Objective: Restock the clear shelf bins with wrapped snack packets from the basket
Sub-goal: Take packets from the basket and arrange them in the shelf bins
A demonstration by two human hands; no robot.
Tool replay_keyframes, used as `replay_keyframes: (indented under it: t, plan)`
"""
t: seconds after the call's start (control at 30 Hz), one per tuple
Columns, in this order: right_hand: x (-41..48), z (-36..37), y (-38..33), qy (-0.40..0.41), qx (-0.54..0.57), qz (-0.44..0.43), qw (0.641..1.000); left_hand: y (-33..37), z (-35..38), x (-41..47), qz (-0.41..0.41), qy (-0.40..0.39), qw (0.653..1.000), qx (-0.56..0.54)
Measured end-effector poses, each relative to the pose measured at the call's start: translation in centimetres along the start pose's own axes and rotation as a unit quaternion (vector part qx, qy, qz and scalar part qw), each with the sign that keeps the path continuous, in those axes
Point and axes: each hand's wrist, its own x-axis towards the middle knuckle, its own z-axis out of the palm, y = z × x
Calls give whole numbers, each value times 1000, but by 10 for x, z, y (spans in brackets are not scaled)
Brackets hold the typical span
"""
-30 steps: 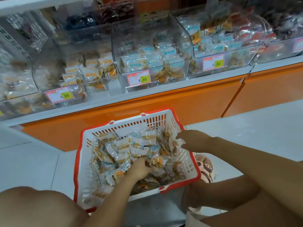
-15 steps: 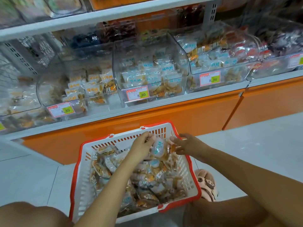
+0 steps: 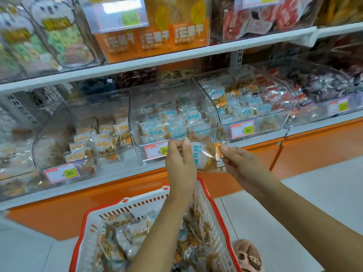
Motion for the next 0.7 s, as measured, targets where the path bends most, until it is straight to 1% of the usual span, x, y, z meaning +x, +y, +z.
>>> replay_keyframes:
  t: [0.1,0.17,0.27,0.33,0.4,0.47,0.53,0.57,0.63,0.67,0.7]
  plan:
    - [7,-10,-20,-36,-7,-39,999,9,1,14,-19,-49,998,-17]
    - [12,-15,-38,-85,-29,-50,995,15,0,26,-27,-77,996,-28]
    - [21,-24,-69,-147,-88,-45,984,25,1,42,11,-82,997,-9]
    - [26,-32,-94,-177,-172,-31,969,32,6,52,48,-79,996,9]
    - [30,-40,-115,-182,-277,-17,944,40,16,64,56,-111,992,21]
    - [39,-51,-126,-179,-362,-8,915,49,27,77,76,-170,982,39]
    - [48,-54,-130,-188,-426,4,885,60,42,91,120,-218,966,64]
    - [53,-53,-132,-198,-437,0,878,65,51,98,137,-236,959,71]
    - [66,-53,-134,-208,-436,-26,875,71,69,115,158,-249,952,76]
    - [74,-54,-135,-190,-431,-44,881,72,78,124,166,-244,952,82]
    - [83,-58,-137,-156,-417,-57,894,70,86,134,169,-239,951,97]
